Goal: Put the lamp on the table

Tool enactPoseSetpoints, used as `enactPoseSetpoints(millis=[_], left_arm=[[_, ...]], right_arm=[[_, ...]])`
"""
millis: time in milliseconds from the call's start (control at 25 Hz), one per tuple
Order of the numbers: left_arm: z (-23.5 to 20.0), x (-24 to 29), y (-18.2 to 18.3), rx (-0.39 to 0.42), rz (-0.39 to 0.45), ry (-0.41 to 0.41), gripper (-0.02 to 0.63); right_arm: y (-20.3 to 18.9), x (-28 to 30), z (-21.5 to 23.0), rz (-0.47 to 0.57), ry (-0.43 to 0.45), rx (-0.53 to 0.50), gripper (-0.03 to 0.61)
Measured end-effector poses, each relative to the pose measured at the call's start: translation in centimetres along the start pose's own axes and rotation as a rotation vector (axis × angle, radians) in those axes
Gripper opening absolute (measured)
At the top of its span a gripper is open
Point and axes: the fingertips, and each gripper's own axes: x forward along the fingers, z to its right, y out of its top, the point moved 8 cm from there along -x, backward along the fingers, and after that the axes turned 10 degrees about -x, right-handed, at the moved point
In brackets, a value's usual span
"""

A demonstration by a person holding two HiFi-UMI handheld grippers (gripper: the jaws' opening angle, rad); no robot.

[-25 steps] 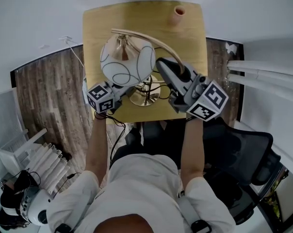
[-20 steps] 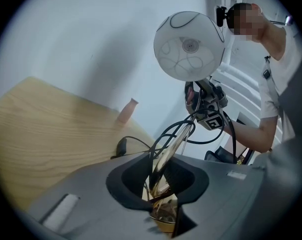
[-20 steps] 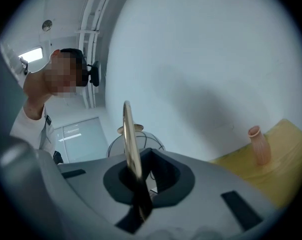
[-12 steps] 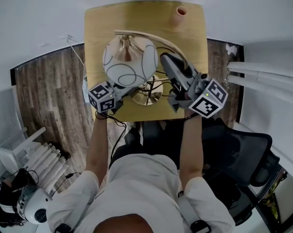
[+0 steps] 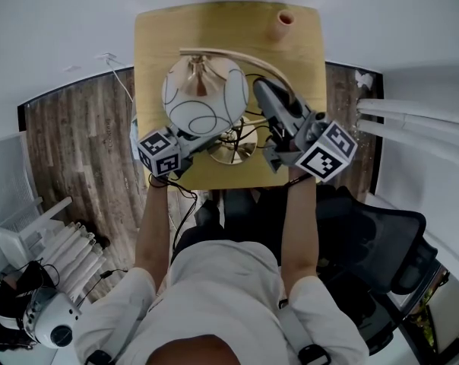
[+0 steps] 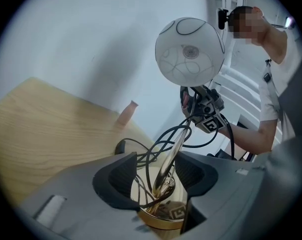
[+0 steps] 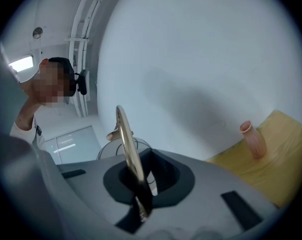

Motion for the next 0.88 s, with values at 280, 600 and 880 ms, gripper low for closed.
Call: enactPoseSetpoints(millis=[280, 600, 880], left_arm=[[0.8, -1.0, 0.6, 0.015, 0.032, 0.016, 0.241], [2.7, -2.7, 2.0, 0.090, 0.072, 0.024, 0.210], [5.6, -4.5, 2.4, 0.134, 0.130, 0.023, 0.081]], right_arm=[[0.0, 0.0, 0.1, -0.001, 0.000, 0.003, -0.002], [-0.1, 0.0, 0.3, 0.002, -0.019, -0.003, -0.002], [-0.4, -0.6, -0.4, 0.003, -0.031, -0.015, -0.002]])
